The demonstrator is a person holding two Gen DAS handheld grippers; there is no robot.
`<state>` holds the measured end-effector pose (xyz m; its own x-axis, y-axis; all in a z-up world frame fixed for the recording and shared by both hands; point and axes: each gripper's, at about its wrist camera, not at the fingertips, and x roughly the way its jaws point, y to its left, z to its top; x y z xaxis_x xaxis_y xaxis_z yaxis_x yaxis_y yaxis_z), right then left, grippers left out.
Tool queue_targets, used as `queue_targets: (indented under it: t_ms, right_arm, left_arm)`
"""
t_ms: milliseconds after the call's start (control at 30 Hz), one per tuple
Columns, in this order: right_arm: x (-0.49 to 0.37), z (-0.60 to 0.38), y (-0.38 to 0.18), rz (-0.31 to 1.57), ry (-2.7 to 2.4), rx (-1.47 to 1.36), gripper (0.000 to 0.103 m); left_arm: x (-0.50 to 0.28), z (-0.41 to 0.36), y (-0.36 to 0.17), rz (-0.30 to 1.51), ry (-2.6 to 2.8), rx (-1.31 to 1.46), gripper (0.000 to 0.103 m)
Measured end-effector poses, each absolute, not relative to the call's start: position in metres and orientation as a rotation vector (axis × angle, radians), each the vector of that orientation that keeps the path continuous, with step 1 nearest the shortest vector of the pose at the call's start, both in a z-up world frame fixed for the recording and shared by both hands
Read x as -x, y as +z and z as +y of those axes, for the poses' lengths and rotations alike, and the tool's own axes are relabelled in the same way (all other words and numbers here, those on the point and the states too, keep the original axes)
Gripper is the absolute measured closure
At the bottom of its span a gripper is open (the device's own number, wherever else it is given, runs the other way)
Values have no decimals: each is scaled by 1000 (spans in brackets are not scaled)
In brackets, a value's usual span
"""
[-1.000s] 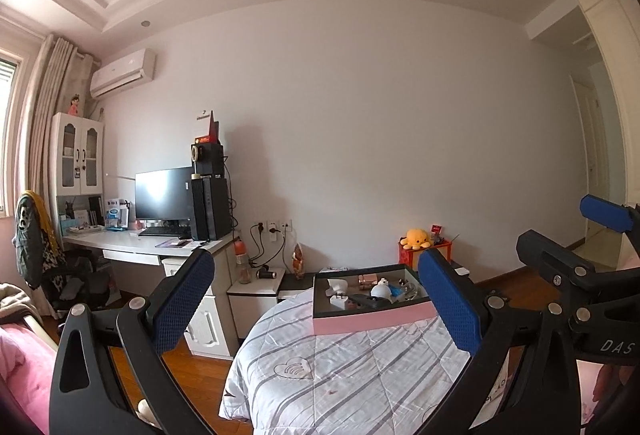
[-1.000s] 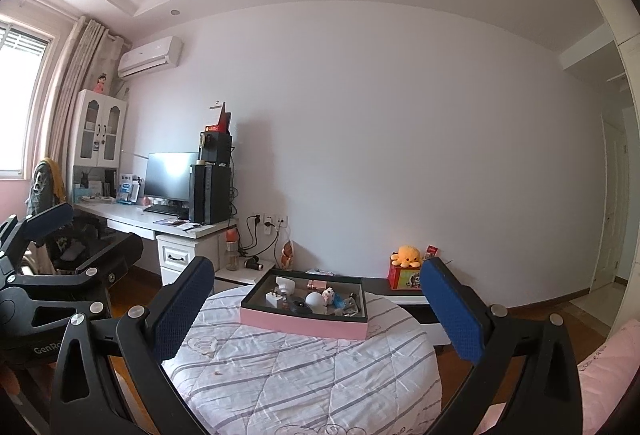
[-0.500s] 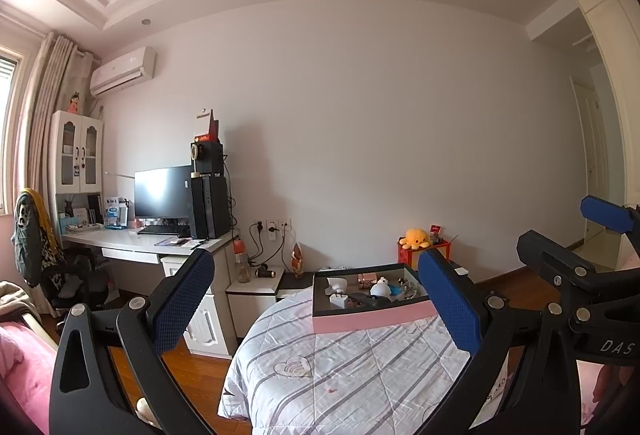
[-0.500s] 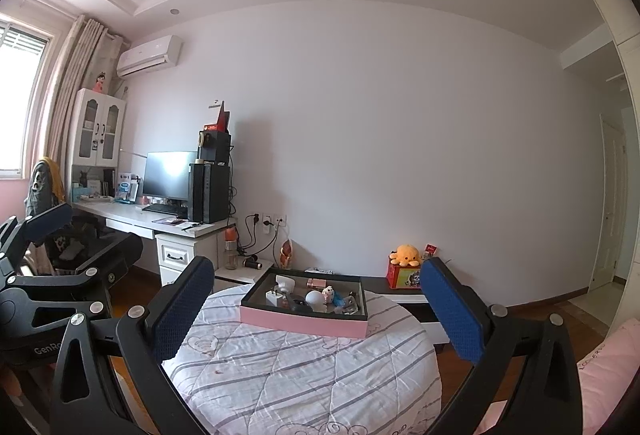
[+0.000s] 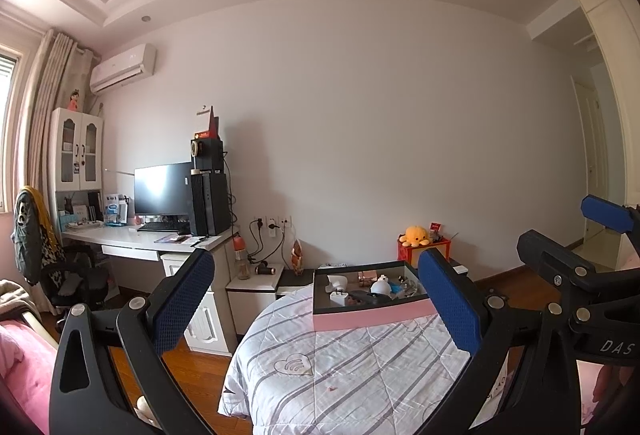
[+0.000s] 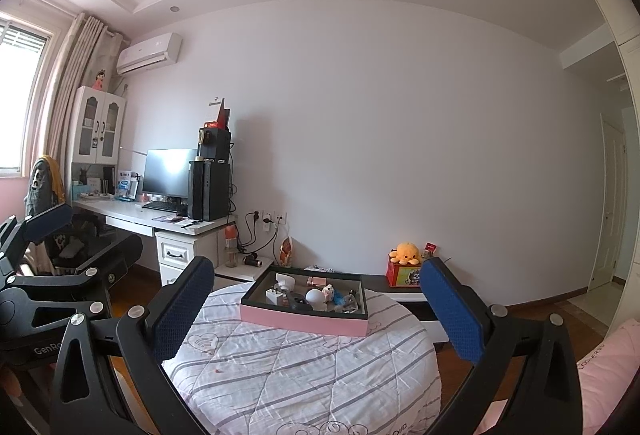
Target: Organize rigid objects
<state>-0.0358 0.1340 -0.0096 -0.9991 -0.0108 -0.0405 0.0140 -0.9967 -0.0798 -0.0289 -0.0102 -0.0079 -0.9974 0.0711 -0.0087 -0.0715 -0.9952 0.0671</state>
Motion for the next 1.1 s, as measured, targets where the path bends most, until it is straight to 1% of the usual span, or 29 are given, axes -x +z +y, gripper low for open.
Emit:
queue_targets:
  t_ms: [1100]
  right_arm:
    - [33, 130, -7, 116, -3138, -61, 0]
  left_arm:
    - [29, -6, -10, 101, 3079, 8, 0]
